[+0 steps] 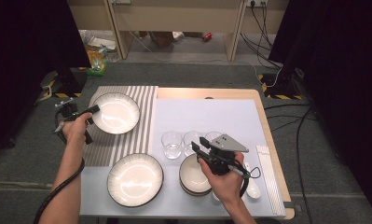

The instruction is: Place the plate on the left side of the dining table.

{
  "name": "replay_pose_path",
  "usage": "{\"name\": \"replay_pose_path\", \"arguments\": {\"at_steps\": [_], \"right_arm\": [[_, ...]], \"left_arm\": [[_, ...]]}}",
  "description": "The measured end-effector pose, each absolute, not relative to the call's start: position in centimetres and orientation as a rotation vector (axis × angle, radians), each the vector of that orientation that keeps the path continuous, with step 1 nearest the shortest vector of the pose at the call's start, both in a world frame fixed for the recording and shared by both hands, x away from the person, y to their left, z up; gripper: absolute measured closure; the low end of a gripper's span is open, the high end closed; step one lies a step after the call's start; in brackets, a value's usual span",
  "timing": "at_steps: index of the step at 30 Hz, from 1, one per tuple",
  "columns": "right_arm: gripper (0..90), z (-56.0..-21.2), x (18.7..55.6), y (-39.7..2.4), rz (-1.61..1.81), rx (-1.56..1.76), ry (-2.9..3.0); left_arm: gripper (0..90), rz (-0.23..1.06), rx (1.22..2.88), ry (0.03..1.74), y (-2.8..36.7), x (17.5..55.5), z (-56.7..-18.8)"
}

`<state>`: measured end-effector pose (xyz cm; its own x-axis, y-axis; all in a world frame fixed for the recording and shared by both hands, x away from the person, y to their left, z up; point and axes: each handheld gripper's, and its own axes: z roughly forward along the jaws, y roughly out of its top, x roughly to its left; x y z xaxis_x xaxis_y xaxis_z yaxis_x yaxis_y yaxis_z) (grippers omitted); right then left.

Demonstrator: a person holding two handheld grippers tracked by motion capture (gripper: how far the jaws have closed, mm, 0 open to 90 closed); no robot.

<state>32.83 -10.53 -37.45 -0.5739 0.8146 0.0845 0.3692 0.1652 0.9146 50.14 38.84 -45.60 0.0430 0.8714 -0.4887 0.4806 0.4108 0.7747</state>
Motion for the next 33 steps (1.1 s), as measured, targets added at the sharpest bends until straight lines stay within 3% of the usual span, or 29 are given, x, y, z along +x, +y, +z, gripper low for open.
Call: {"name": "replay_pose_path", "arguments": {"at_steps": [18, 33], "right_arm": [[64.1, -37.5, 33.0, -10.8, 1.387, 1.135, 2.016], [63.8, -37.3, 32.9, -11.2, 1.382, 1.141, 2.003]], "left_arm": [[83.0, 0.407, 1.211, 1.656, 39.0, 51.3, -48.2], [80.0, 0.532, 1.394, 1.749, 38.9, 51.7, -49.0]]}}
